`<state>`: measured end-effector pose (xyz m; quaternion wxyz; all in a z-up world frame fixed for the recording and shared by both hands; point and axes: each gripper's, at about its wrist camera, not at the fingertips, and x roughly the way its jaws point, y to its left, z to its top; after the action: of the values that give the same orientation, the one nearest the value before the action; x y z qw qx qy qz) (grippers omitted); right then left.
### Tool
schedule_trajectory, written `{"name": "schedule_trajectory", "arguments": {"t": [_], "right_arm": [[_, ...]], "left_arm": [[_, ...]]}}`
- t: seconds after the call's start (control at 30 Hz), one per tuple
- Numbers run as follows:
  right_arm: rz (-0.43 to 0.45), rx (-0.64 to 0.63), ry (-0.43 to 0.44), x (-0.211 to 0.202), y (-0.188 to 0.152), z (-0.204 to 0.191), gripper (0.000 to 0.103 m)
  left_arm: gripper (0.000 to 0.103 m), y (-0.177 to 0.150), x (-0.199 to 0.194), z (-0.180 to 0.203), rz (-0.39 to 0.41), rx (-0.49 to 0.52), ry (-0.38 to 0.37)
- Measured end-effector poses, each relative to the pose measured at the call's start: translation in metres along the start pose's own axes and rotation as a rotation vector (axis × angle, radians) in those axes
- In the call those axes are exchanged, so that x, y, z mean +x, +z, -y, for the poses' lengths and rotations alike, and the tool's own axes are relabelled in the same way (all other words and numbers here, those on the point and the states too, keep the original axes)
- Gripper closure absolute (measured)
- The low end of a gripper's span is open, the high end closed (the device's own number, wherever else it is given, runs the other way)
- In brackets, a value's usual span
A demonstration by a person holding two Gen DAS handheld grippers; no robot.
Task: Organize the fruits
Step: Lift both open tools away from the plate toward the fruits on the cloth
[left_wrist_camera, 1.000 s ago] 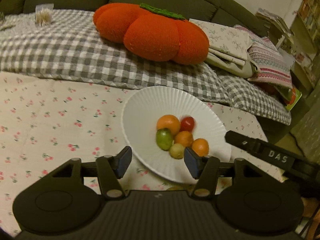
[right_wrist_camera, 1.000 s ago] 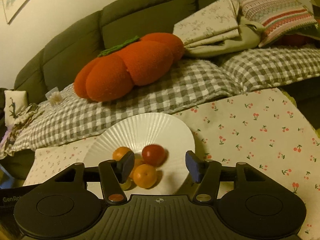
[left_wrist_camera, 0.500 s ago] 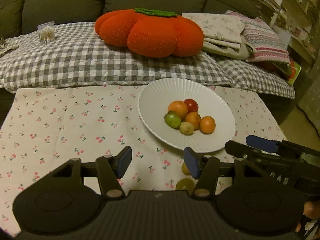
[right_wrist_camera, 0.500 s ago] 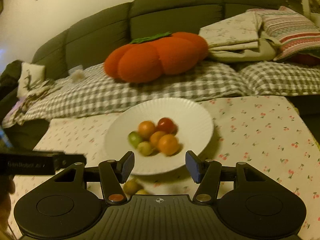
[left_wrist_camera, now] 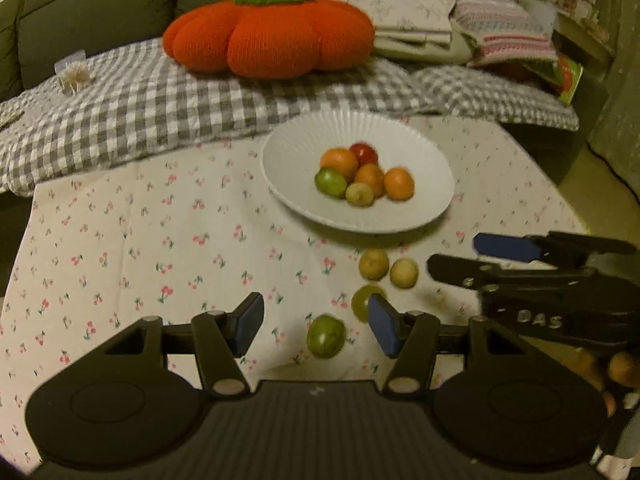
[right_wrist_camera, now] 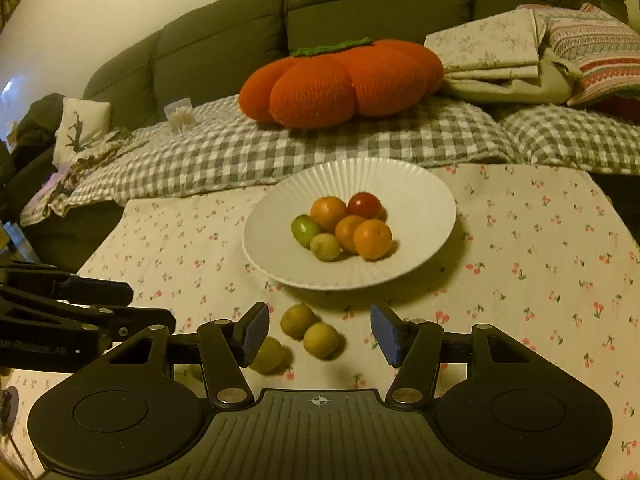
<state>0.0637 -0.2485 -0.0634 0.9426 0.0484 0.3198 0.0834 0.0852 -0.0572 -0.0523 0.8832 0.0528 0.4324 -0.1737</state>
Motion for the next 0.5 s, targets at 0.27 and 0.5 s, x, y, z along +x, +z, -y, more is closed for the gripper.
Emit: {"name": "schedule_trajectory", "arguments": {"t": [0.27,0.5], "right_arm": [[-0.052,-0.012,0.005,0.007,-0.017,0.000,0.047],[-0.058,-0.017,0.000,0.011,-0.019,0.001,0.047]], "left_arm": [[0.046,-0.011,0.020,0.001,-0.051,-0.045,-0.006],[0.048,-0.023,0.039,0.004,-0.084,-0.023,-0.002]]}}
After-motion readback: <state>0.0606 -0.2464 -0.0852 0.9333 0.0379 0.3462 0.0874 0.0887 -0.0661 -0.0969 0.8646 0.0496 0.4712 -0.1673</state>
